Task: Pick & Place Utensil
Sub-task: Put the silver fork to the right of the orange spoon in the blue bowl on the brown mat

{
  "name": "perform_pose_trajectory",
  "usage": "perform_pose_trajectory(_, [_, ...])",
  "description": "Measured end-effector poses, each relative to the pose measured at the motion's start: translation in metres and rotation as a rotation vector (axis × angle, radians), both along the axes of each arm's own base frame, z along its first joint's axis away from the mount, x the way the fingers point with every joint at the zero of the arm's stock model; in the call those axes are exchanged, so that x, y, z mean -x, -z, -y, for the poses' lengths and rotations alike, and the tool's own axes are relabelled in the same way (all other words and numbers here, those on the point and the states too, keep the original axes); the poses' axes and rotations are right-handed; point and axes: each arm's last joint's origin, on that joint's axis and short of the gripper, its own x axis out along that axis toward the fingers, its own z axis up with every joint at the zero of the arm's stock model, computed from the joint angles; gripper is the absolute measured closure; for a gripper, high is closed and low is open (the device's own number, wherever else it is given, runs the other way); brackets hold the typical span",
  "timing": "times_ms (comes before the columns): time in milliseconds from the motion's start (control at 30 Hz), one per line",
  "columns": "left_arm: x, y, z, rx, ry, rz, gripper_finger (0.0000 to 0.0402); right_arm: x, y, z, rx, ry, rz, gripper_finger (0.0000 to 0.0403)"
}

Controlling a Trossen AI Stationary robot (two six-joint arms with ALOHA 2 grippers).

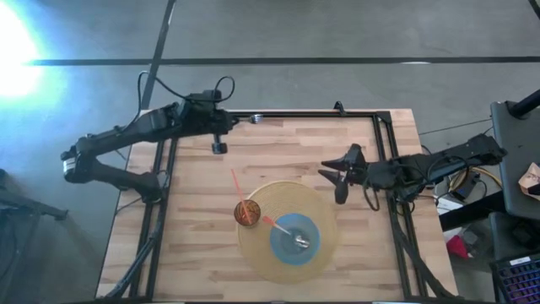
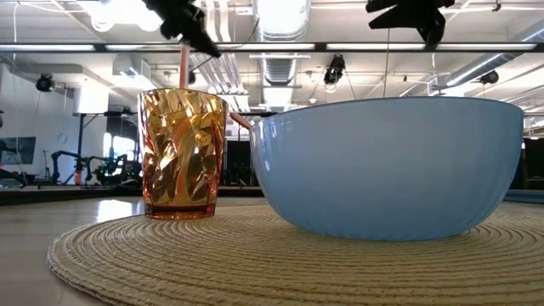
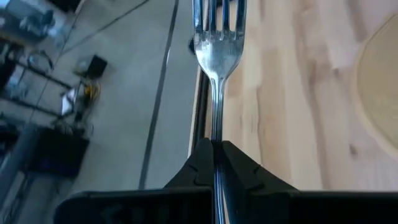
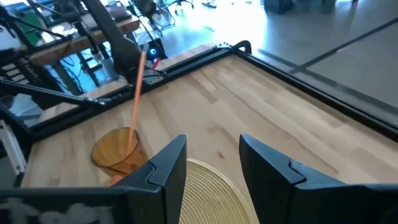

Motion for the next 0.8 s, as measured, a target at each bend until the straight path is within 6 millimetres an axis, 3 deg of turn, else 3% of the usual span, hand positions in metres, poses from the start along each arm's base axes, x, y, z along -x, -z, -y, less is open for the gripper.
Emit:
perform_pose_trajectory(433, [-0.069, -0.005, 0.042, -0.111, 0.196, -0.097, 0.0397, 0.002, -0.004, 0.02, -0.048, -0.016, -0.048, 0.0256])
perform_pose_trajectory(800, [-0.112, 0.003, 0.084, -0.198, 0.382, -0.152, 0.0396, 0.007, -0.054, 0.03, -0.109, 0.016, -0.045, 0.0252])
